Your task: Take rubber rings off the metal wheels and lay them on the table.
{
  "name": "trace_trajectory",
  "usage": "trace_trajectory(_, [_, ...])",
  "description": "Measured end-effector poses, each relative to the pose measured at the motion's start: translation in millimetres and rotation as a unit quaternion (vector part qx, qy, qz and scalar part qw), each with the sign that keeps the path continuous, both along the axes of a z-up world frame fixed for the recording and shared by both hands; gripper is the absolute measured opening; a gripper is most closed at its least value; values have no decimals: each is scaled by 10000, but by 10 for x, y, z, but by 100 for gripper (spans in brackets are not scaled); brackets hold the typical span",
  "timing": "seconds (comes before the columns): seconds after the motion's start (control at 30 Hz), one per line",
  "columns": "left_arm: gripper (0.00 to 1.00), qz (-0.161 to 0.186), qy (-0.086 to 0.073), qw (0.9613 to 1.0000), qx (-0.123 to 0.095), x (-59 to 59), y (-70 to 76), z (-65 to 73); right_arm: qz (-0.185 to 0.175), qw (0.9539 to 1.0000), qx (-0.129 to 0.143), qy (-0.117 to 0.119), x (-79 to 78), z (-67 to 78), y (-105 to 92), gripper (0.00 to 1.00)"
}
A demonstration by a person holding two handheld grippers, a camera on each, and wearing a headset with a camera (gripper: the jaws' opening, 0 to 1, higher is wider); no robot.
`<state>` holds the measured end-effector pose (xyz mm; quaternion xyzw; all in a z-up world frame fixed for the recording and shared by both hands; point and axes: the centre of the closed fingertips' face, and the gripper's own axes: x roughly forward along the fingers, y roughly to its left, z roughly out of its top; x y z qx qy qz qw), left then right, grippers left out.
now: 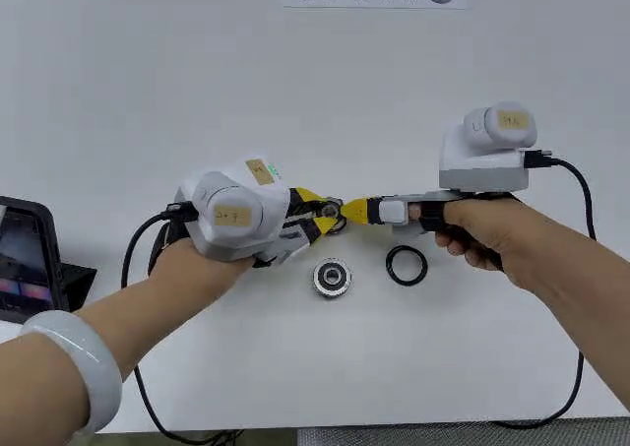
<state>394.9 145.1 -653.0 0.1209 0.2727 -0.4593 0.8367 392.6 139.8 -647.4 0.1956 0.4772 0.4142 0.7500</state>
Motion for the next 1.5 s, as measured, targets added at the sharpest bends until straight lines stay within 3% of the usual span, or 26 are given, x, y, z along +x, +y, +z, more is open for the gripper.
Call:
trace_trajectory(0.33, [13,-37,0,10000,8,-4,-4,-4,-41,9999,158,25,-20,65,25,1])
trace_trajectory(0.43, [13,-37,-1,10000,9,-6,-6,0,-90,9992,382,75,-30,136,52,1])
trace_trajectory(0.63, [13,-68,-31,10000,37,-9,-12,3,-208,9996,177,50,4,69,-58,2])
trace_trajectory(1.0, [15,-113,-65,9999,24,-21,-11,11,-275,9996,88,76,1,20,-77,2])
trace_trajectory(1.27, [21,-233,-286,9993,-88,-53,-22,121,-270,9996,41,91,12,-9,-76,2])
trace_trajectory(1.5, [28,-174,-313,9993,-85,-42,6,114,-271,9996,51,83,5,6,-73,2])
